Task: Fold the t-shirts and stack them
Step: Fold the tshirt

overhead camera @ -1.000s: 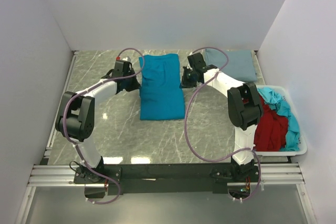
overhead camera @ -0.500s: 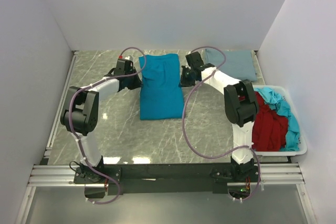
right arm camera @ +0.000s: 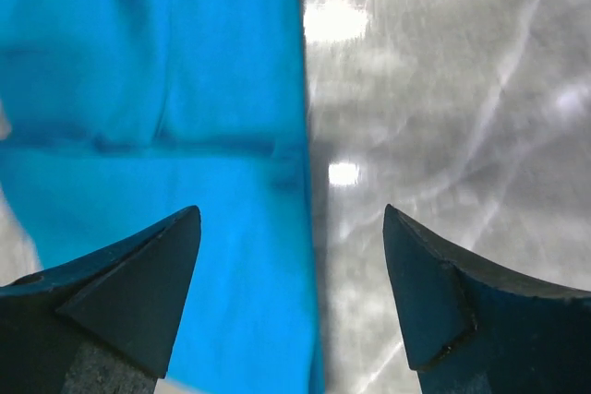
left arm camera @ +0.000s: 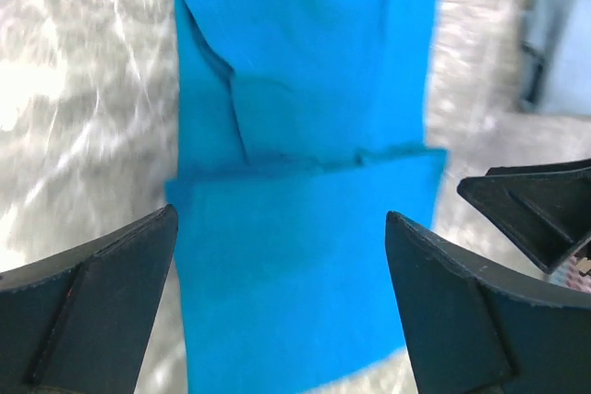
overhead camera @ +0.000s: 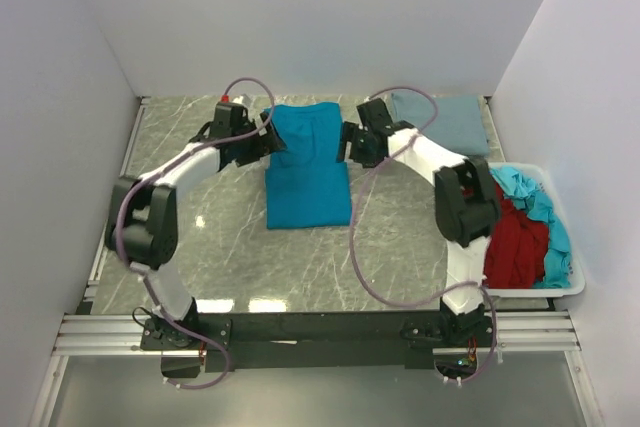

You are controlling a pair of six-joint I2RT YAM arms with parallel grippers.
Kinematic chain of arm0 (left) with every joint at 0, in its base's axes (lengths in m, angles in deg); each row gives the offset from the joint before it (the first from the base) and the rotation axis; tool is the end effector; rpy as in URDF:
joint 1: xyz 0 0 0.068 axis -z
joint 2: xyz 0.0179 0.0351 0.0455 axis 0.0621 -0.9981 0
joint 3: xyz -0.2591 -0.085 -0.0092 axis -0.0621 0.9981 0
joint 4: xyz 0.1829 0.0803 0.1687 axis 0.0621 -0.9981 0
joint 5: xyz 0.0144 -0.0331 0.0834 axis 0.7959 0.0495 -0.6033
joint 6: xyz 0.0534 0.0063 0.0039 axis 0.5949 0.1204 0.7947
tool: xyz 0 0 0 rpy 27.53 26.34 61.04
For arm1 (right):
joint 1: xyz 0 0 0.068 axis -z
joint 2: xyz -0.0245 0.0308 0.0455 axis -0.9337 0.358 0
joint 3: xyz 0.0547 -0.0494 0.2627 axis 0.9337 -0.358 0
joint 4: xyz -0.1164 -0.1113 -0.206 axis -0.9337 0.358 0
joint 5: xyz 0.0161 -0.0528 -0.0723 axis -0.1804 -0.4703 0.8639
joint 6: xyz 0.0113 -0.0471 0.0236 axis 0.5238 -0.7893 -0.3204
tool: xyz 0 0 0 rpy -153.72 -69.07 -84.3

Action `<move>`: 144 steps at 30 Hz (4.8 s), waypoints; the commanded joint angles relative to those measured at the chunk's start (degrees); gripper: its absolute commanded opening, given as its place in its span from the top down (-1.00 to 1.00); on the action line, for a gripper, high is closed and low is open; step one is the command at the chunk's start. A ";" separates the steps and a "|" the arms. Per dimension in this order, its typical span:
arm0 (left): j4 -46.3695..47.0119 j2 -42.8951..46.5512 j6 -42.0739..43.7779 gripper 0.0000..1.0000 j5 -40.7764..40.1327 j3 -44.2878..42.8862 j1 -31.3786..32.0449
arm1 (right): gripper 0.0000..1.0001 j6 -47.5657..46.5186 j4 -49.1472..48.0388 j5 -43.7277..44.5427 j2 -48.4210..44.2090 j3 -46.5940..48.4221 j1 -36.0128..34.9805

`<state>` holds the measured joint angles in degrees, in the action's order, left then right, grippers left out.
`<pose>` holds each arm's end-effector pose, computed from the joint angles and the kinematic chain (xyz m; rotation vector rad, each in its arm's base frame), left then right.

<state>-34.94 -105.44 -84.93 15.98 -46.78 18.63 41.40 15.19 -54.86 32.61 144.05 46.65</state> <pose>0.3899 -0.1121 0.2269 -0.3161 2.3389 -0.6721 0.4144 0.1736 0.2009 0.0665 2.5575 0.4395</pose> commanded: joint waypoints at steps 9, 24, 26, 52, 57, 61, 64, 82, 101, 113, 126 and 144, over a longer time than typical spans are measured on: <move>2.26 37.68 -6.83 -0.99 1.01 25.76 -0.04 | -0.72 3.10 -14.59 -3.80 -32.45 -33.69 -1.18; 15.88 40.36 -12.38 -0.99 2.69 47.94 1.71 | -0.71 6.26 -19.43 -2.93 -34.32 -44.54 -8.65; 17.63 37.62 -12.02 -0.95 3.38 47.50 2.15 | -0.70 7.22 -18.90 -2.67 -32.91 -43.84 -8.74; 22.04 15.11 -9.03 0.99 2.51 44.25 2.77 | -0.14 8.72 -17.23 -0.21 -23.59 -41.29 -8.48; 21.60 15.81 -9.47 0.99 2.25 44.95 2.77 | 0.30 8.81 -18.37 -2.75 -22.00 -41.46 -8.39; 20.55 17.04 -9.73 0.99 1.63 45.39 2.86 | 0.66 9.16 -19.86 -5.48 -21.47 -42.34 -8.39; 20.37 18.79 -10.52 0.99 2.33 46.44 2.95 | 1.00 9.78 -21.10 -7.33 -22.96 -44.88 -8.65; -7.38 71.12 -30.82 0.99 -4.34 66.57 18.05 | 1.00 21.63 -7.13 -0.74 -54.58 -67.29 -25.24; -6.00 70.15 -26.44 0.99 -8.64 51.73 18.77 | 1.00 15.32 3.25 10.60 -65.69 -52.46 -22.46; 1.28 50.20 -16.69 0.99 -12.35 33.19 13.25 | 1.00 4.16 -3.25 0.24 -57.52 -39.89 -7.26; 6.39 32.78 -10.26 0.99 0.31 20.26 1.72 | 1.00 0.11 -5.36 -13.03 -44.51 -29.34 2.41; 8.50 4.13 -6.66 0.99 11.12 1.11 -4.61 | 1.00 -0.24 -7.13 -19.81 -19.47 -14.32 11.20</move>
<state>-29.43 -98.80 -93.46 25.55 -40.86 15.53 42.12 8.76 -75.28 10.82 125.89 55.89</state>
